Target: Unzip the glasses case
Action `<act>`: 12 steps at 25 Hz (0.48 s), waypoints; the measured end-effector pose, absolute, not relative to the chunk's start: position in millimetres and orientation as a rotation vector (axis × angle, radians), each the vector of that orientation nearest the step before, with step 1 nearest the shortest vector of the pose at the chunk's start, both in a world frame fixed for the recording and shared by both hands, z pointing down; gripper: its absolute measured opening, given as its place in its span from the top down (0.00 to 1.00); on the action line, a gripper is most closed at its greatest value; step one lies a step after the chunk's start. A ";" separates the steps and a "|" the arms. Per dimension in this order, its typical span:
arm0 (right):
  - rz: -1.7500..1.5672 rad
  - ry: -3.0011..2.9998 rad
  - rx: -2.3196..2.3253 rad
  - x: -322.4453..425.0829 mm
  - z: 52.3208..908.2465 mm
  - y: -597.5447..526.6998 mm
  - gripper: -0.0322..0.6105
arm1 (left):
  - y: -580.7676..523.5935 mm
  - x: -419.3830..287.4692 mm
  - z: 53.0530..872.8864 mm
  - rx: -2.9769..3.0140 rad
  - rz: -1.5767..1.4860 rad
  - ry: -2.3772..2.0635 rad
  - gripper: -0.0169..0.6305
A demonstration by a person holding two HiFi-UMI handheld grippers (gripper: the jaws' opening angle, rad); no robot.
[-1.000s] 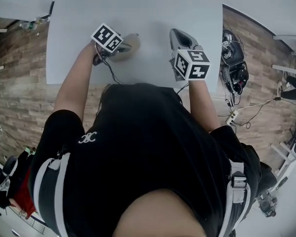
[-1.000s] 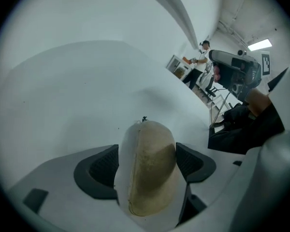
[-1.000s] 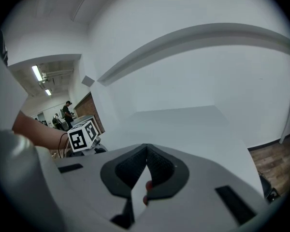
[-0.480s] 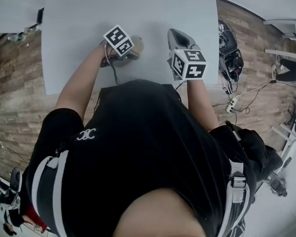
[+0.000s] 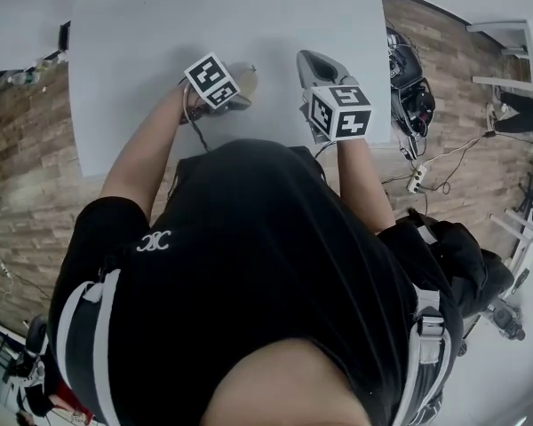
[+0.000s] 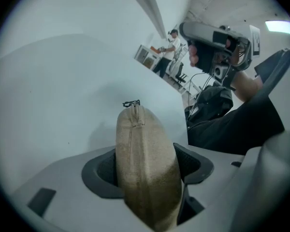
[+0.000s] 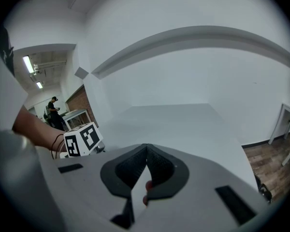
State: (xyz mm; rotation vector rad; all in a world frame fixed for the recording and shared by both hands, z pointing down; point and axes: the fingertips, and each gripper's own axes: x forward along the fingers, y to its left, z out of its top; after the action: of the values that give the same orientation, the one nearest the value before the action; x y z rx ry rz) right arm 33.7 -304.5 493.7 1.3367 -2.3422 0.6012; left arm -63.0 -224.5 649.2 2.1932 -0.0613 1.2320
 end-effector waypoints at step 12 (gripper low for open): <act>0.463 -2.786 0.755 -21.3 398.5 -290.9 0.94 | -239.8 -60.4 455.4 2.784 0.552 0.056 0.50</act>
State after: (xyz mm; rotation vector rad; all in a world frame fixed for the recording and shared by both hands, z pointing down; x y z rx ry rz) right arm -21.3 -290.9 398.5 0.7547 -2.7859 0.4634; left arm -60.4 -239.8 455.4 2.7837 0.0563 0.5522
